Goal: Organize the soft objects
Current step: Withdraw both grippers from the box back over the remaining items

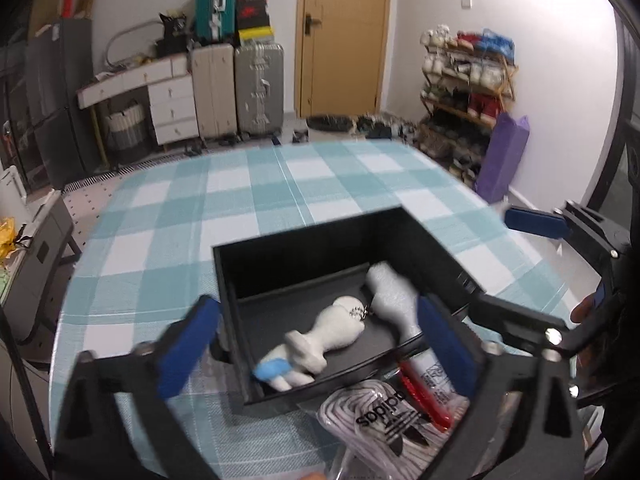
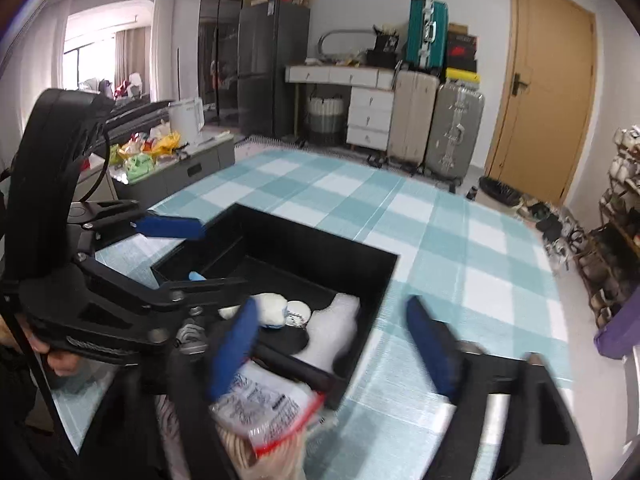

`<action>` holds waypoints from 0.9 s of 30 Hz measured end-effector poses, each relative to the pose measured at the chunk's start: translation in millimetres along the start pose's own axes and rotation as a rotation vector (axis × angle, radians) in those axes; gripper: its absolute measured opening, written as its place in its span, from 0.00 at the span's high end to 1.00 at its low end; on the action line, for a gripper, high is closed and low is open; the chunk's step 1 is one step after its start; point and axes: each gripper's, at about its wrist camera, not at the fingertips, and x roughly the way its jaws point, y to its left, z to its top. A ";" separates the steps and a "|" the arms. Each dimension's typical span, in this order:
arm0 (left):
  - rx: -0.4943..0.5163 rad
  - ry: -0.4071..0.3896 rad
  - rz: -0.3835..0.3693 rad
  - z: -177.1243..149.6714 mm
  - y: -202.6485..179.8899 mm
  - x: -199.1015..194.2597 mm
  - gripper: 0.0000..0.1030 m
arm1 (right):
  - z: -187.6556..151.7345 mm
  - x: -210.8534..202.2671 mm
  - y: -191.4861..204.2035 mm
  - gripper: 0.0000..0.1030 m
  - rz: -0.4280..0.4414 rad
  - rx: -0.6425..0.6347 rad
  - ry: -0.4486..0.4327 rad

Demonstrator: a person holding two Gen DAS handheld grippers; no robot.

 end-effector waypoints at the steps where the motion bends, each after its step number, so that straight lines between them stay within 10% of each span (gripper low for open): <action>1: -0.009 -0.006 -0.010 -0.7 1.4 -4.7 0.00 | -0.5 -4.5 -0.5 0.03 -0.009 0.002 -0.002; 27: -0.060 -0.015 0.010 -47.3 -2.0 -46.9 0.00 | -43.3 -44.5 7.7 0.01 0.028 0.099 -0.007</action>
